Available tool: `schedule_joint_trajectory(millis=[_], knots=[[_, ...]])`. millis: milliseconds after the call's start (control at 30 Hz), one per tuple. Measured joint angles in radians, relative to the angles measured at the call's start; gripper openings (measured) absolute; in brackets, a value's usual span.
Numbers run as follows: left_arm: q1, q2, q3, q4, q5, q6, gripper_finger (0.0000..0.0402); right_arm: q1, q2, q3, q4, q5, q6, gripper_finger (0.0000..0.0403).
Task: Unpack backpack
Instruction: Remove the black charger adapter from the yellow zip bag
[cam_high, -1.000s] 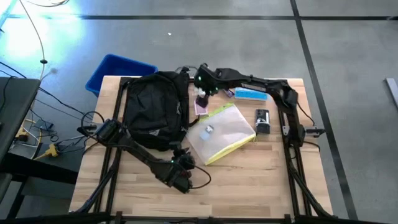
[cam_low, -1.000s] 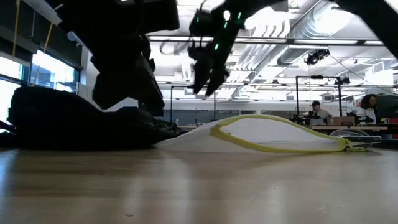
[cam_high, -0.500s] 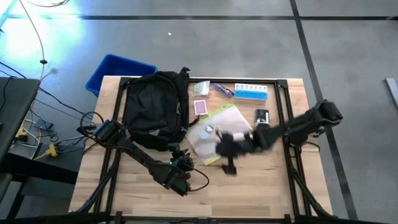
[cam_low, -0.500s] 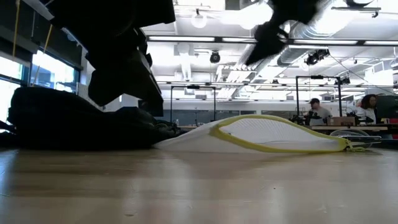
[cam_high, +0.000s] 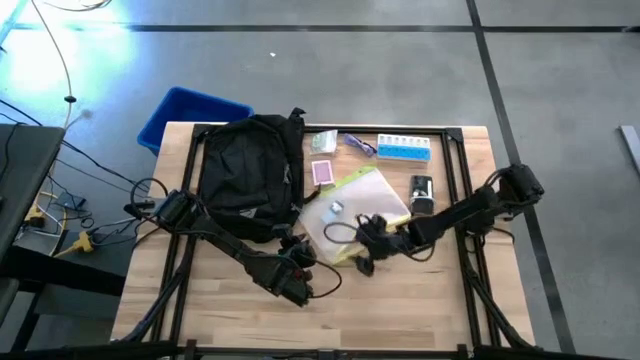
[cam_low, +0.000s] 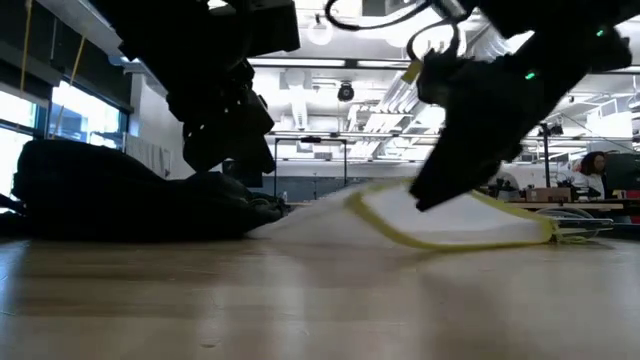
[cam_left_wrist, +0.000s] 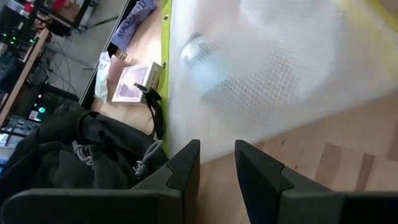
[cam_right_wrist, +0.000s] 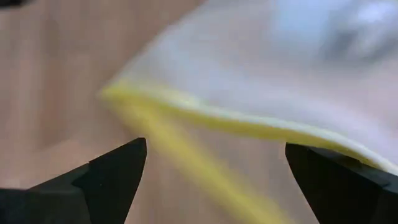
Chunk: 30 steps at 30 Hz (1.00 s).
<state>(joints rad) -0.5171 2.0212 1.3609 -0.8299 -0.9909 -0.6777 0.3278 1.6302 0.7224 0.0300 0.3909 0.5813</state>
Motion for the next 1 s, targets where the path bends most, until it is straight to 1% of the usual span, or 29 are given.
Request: schedule_joint_trajectory(millis=[67,133,167,200,233,267,333,400,433,467,567,600,667,767,933,1000], knots=[[0.000,0.000,0.000,0.001,0.000,0.000,0.0083,-0.029,0.000,0.000,0.004,0.115,-0.022,0.0371],[-0.002,0.000,0.000,0.004,0.001,0.000,0.0083,-0.067,0.000,0.000,0.007,0.203,-0.008,0.0371],[-0.003,0.000,0.000,0.006,0.002,0.000,0.0083,-0.088,0.000,0.001,0.008,0.224,0.006,0.0371],[-0.003,0.000,0.000,0.007,0.002,0.000,0.0083,-0.111,0.000,0.001,0.009,0.222,0.019,0.0371],[-0.003,0.000,0.000,0.009,0.002,0.000,0.0083,-0.136,0.000,0.001,0.013,0.195,0.025,0.0371],[-0.003,0.000,0.000,0.010,0.002,0.001,0.0083,-0.159,0.000,0.001,0.026,0.144,0.016,0.0371],[-0.003,0.000,0.000,0.010,0.003,0.001,0.0083,-0.191,0.009,0.001,0.088,0.027,-0.096,0.0371],[-0.003,0.000,0.000,0.010,0.003,0.001,0.0083,-0.191,0.025,0.001,0.139,-0.057,-0.233,0.0371],[-0.003,0.000,0.000,0.010,0.003,0.001,0.0083,-0.189,0.034,0.001,0.157,-0.071,-0.273,0.0371],[-0.003,0.000,0.000,0.010,0.003,0.001,0.0083,-0.186,0.041,0.002,0.159,-0.069,-0.267,0.0371],[-0.003,0.000,0.000,0.015,0.003,0.001,0.0083,-0.210,0.080,0.002,0.156,-0.061,-0.155,0.0371],[-0.003,0.000,0.000,0.015,0.004,0.001,0.0083,-0.217,0.097,0.002,0.157,-0.061,-0.145,0.0371],[0.000,0.000,0.000,0.017,0.004,0.001,0.0083,-0.206,0.129,0.002,0.181,0.002,-0.159,0.0371],[0.000,0.000,0.000,0.017,0.008,0.001,0.0083,-0.153,0.149,0.002,0.230,0.168,-0.262,0.0371],[-0.008,0.000,0.000,0.017,0.017,0.002,0.0083,-0.018,0.120,0.041,0.292,0.401,-0.447,0.0371],[-0.008,0.000,0.000,0.018,0.016,0.010,0.0083,0.047,0.102,0.077,0.294,0.536,-0.522,0.0371]])
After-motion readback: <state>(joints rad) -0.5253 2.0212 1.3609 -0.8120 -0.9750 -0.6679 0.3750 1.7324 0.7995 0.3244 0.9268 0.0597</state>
